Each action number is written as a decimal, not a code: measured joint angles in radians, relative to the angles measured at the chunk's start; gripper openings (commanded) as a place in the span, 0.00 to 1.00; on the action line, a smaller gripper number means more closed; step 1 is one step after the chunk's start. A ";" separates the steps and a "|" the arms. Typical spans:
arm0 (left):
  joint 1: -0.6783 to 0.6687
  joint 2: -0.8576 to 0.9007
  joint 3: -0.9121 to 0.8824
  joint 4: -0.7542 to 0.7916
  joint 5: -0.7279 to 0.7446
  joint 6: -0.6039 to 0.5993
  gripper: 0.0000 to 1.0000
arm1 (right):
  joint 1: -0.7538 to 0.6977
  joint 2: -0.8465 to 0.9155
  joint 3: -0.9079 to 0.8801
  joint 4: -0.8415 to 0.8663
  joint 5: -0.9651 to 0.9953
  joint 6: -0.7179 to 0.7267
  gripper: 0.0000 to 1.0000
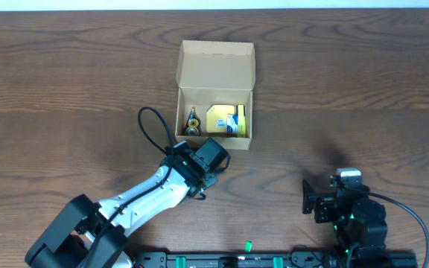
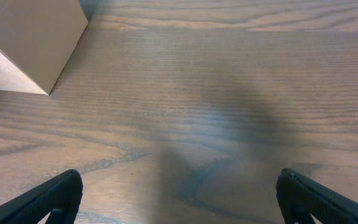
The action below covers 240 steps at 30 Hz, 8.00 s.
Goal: Pack container
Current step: 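Lift the red stapler and lower it into the box, left gripper, then open the left gripper and withdraw it from the box, then raise both grippers to the box lid's far edge and grip the flaps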
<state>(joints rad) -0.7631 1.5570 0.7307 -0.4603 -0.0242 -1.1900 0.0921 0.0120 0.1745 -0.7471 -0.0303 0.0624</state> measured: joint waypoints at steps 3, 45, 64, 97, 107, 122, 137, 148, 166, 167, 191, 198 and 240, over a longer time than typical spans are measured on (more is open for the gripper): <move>0.000 -0.002 0.000 0.000 0.009 -0.012 0.06 | 0.000 0.000 0.000 0.000 0.000 0.000 0.99; 0.244 0.161 0.741 -0.472 -0.024 0.630 0.06 | 0.000 0.000 0.000 0.000 0.000 0.000 0.99; 0.247 0.322 0.742 -0.473 0.100 0.716 0.06 | 0.000 0.000 0.000 0.000 0.000 0.000 0.99; 0.247 0.333 0.742 -0.428 0.100 0.720 0.27 | 0.000 0.000 0.000 0.000 0.000 0.000 0.99; 0.247 0.333 0.742 -0.425 0.100 0.719 0.36 | 0.000 0.000 0.000 0.000 0.000 0.000 0.99; 0.247 0.333 0.742 -0.414 0.100 0.720 0.53 | 0.000 0.000 0.000 0.000 0.000 0.000 0.99; 0.247 0.285 0.747 -0.333 0.073 0.719 0.08 | 0.000 0.000 0.000 0.000 0.000 0.000 0.99; 0.249 -0.235 0.776 -0.460 -0.290 0.720 0.06 | 0.000 0.000 0.000 0.000 0.000 0.000 0.99; 0.250 -0.433 0.777 -0.688 -0.450 0.720 0.95 | 0.000 0.000 0.000 0.000 0.000 0.000 0.99; 0.250 -0.433 0.777 -0.693 -0.451 0.720 0.95 | 0.000 0.000 0.000 0.000 0.000 0.000 0.99; 0.298 -0.327 0.943 -0.831 -0.402 0.686 0.96 | 0.000 0.272 0.315 0.059 -0.049 0.032 0.99; 0.416 -0.132 1.188 -0.920 -0.309 0.686 0.96 | 0.001 0.805 0.737 -0.029 -0.016 0.023 0.99; 0.872 0.749 1.213 -0.468 0.703 0.646 0.06 | -0.045 1.902 0.966 0.643 -0.478 0.328 0.01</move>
<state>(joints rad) 0.1093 2.3062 1.9438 -0.9287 0.6792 -0.5442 0.0471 1.9141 1.1400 -0.1043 -0.5079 0.3904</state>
